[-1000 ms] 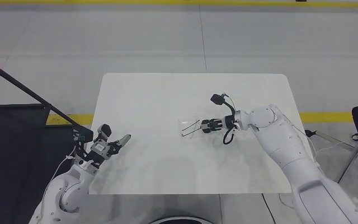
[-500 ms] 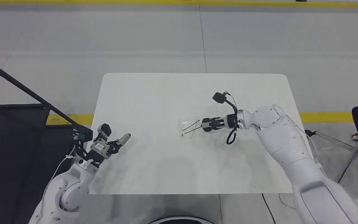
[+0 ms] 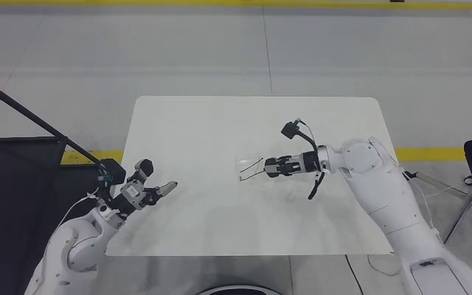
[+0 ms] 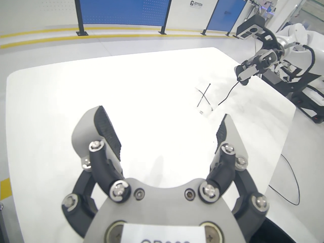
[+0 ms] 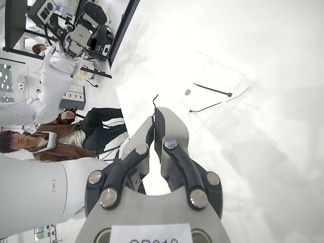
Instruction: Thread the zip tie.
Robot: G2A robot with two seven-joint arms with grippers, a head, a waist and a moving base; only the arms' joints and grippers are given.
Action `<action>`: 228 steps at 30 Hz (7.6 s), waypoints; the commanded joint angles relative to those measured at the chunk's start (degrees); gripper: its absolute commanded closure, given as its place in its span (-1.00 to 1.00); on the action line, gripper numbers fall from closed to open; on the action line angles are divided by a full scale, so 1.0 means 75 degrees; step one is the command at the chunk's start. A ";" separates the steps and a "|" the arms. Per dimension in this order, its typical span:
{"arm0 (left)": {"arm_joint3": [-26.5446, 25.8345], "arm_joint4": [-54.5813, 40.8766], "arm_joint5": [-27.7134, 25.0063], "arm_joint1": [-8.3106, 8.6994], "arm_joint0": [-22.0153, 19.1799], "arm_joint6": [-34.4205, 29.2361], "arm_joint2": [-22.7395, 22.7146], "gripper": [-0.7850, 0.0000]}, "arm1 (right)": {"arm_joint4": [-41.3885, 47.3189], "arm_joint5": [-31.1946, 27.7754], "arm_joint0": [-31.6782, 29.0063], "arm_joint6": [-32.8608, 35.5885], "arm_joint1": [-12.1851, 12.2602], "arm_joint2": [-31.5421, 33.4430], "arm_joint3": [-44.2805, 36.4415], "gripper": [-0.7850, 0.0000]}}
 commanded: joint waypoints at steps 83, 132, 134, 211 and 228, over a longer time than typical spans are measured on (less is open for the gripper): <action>0.2324 -0.3861 -0.2316 0.0728 -0.4854 -0.3810 0.5011 0.11 | 0.0937 0.1335 0.1842 0.0943 -0.0139 -0.2241 -0.1247 1.00; 0.2661 -0.3543 -0.2316 0.1277 -0.5171 -0.0988 0.5623 1.00 | 0.0445 0.0641 0.0888 -0.0131 0.0096 -0.1122 -0.1464 -1.00; 0.2732 -0.3560 -0.2316 0.1280 -0.5109 -0.0606 0.5537 1.00 | 0.0146 0.0511 0.0595 -0.0509 0.0182 -0.0921 -0.1711 -1.00; 0.3779 -0.4463 -0.1941 0.0280 -0.5083 0.0646 0.5363 1.00 | -0.1874 -0.0358 -0.0101 -0.4021 -0.0438 -0.1196 -0.1543 1.00; 0.3843 -0.4681 -0.2093 0.0182 -0.5055 0.0379 0.5175 0.87 | -0.1859 -0.0338 -0.0122 -0.3800 -0.0497 -0.1112 -0.1534 1.00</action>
